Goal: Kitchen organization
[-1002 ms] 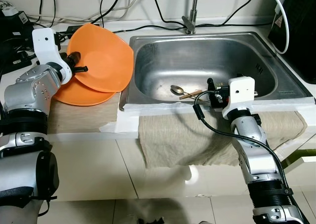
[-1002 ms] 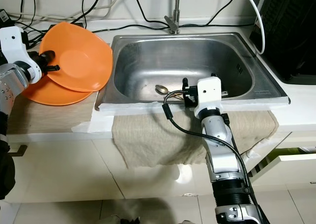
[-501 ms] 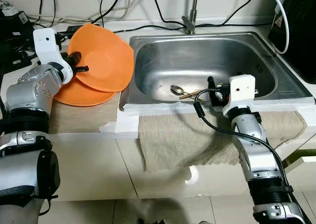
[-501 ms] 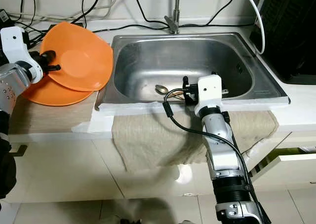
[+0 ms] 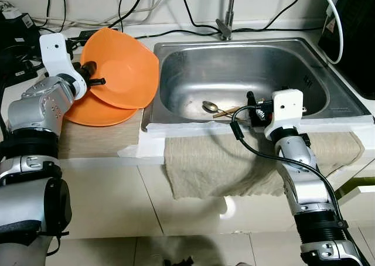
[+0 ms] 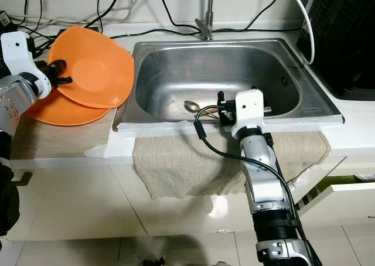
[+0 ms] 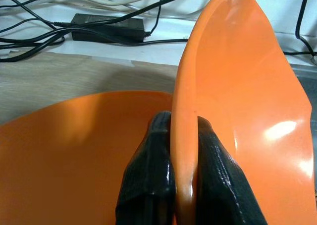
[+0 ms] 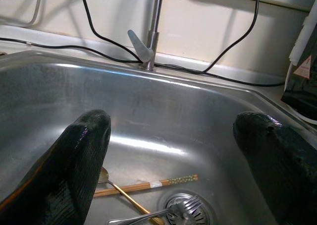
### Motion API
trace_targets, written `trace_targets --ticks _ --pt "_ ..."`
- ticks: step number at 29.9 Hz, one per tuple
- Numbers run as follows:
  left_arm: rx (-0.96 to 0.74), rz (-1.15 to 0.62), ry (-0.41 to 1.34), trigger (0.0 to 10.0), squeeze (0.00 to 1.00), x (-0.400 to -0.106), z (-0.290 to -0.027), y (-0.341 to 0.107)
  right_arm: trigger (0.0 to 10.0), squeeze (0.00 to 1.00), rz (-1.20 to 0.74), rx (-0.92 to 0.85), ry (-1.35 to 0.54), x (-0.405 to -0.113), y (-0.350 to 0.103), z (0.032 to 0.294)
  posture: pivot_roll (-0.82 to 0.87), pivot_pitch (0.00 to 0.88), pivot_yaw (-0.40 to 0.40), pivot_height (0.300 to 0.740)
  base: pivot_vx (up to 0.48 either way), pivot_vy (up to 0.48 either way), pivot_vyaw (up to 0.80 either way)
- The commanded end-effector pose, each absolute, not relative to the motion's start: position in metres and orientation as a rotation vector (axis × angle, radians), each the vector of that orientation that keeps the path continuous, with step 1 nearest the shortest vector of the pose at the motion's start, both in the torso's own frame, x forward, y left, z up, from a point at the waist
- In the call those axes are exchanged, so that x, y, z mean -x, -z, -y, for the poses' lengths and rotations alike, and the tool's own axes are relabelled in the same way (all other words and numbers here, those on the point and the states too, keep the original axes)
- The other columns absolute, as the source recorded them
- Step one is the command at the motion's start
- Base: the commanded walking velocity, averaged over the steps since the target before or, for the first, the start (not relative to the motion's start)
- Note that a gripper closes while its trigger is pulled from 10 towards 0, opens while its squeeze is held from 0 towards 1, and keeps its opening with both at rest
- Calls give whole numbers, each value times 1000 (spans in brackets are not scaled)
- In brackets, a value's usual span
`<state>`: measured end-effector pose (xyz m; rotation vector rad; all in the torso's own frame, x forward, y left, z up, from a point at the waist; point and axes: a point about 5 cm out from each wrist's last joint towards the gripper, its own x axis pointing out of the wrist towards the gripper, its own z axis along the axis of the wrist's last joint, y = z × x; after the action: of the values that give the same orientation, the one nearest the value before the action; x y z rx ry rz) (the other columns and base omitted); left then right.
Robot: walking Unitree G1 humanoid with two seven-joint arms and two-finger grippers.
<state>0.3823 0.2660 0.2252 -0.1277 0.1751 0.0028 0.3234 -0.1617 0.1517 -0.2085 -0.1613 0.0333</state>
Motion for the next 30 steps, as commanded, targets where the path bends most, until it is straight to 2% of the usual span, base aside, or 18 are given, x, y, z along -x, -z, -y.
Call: trace_targets --ticks 1,30 --pt "94 -228 -23 0 0 -381 -267 -216 10000 0 174 203 -36 -323 -155 164 -28 0 44 740 0 0 0" --pt "94 -228 -23 0 0 -381 -268 -217 10000 0 175 203 -36 -323 -156 163 -27 0 44 740 0 0 0"
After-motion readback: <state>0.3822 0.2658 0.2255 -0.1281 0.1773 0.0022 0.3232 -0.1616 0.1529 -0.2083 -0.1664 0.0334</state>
